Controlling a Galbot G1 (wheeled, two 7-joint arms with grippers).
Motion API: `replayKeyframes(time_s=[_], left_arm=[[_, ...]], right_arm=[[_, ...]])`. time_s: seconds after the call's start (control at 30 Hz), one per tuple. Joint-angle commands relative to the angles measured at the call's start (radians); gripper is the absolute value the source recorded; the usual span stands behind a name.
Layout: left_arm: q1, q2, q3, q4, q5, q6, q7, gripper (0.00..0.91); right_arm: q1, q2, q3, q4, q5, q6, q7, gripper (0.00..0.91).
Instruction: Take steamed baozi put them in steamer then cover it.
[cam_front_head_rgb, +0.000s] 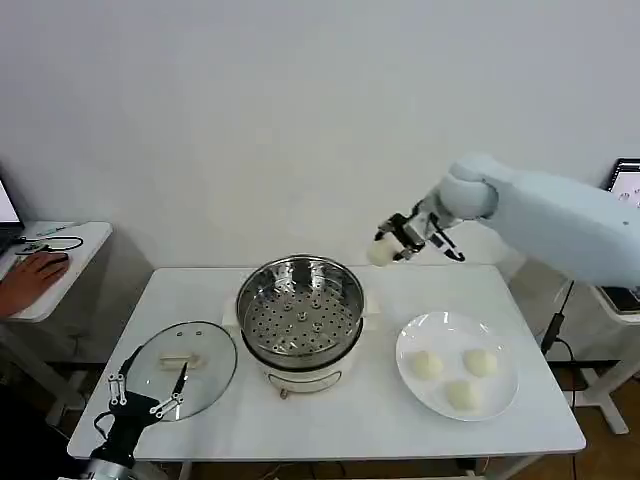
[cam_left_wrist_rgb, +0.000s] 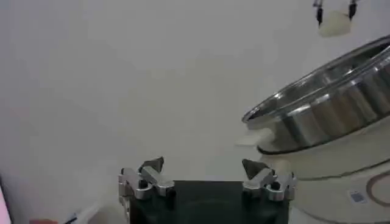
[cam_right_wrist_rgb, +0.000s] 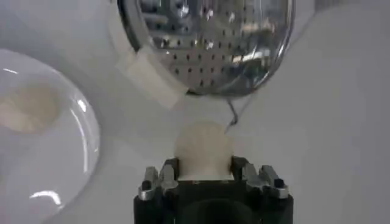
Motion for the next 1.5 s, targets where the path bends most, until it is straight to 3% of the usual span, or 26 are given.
replayKeyframes(time_s=[0.03,0.3,0.63,1.5], left_arm=[[0.000,0.001,0.000,0.002,-0.001,0.000,0.000,0.907],[0.003,-0.002,-0.016,0.007,-0.021,-0.004,0.000,0.907],[-0.002,0.012,-0.020,0.018,-0.031,-0.008,0.002,0.907],[0.002,0.022,-0.031,0.033,-0.032,-0.014,0.004,0.907]], right_arm=[[0.029,0.146,-0.023,0.024,-0.097,0.089,0.013,0.564],[-0.046,0.230,-0.015,-0.011,-0.179,0.116,0.026,0.564],[-0.218,0.276,0.043,-0.090,-0.398,0.151,0.035,0.564],[-0.251,0.343,0.086,-0.221,-0.421,0.202,0.058,0.574]])
